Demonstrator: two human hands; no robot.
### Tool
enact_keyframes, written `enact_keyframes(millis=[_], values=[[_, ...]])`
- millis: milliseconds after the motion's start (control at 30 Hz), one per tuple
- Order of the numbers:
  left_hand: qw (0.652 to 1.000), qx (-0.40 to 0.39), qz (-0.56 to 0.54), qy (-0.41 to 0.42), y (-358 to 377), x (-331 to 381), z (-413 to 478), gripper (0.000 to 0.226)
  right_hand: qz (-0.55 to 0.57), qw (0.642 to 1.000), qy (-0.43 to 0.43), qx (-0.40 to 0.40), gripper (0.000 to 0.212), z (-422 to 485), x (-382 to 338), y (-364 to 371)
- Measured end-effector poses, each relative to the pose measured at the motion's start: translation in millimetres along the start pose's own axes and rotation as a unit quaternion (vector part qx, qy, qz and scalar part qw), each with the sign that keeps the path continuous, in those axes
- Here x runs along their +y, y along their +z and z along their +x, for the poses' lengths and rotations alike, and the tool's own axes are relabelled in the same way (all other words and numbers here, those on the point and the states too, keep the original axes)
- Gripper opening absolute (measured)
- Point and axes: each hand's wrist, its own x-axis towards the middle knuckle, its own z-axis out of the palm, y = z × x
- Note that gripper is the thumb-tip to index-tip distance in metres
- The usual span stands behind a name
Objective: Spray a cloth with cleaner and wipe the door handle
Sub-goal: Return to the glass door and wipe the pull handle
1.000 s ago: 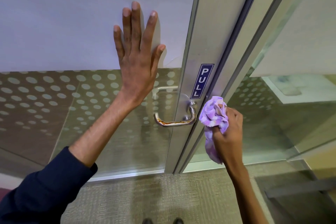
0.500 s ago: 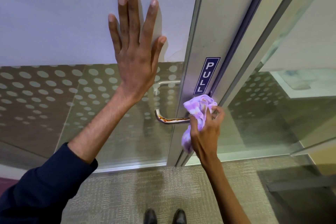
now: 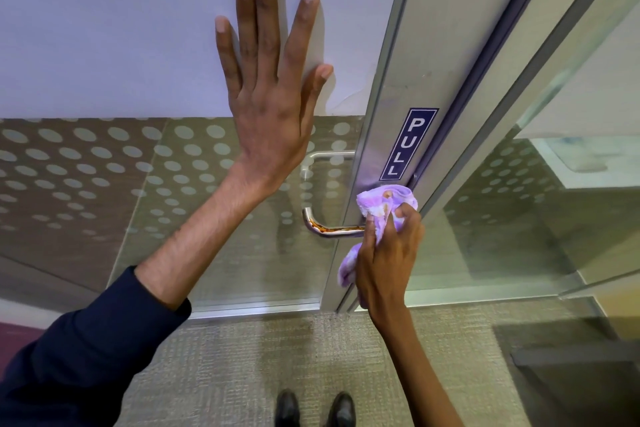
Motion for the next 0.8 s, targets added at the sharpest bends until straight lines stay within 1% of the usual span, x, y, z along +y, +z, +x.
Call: enact_keyframes(millis=[133, 167, 233, 433, 567, 800], values=[[1.0, -0.005, -0.001, 0.001, 0.4, 0.2, 0.1, 0.062, 0.006, 1.0, -0.009, 0.023, 0.027, -5.1, -4.2, 1.2], [1.0, -0.006, -0.003, 0.004, 0.4, 0.4, 0.2, 0.06, 0.002, 1.0, -0.008, 0.027, 0.026, -7.2, -6.3, 2.2], [1.0, -0.006, -0.003, 0.007, 0.7, 0.9, 0.7, 0.055, -0.01, 0.999, -0.004, 0.035, 0.03, -11.1, -10.2, 4.0], [1.0, -0.001, -0.01, 0.007, 0.7, -1.3, 0.6, 0.059, -0.027, 0.999, 0.001, 0.026, 0.049, -25.8, -24.4, 8.2], [1.0, 0.0, -0.014, 0.009, -0.7, -0.6, 1.5, 0.058, -0.031, 0.999, -0.004, -0.008, 0.052, -39.7, -39.5, 16.4], [1.0, -0.015, -0.011, 0.018, -4.0, -1.6, 0.8, 0.058, -0.018, 0.998, -0.05, -0.035, 0.059, -54.4, -71.6, 26.9]])
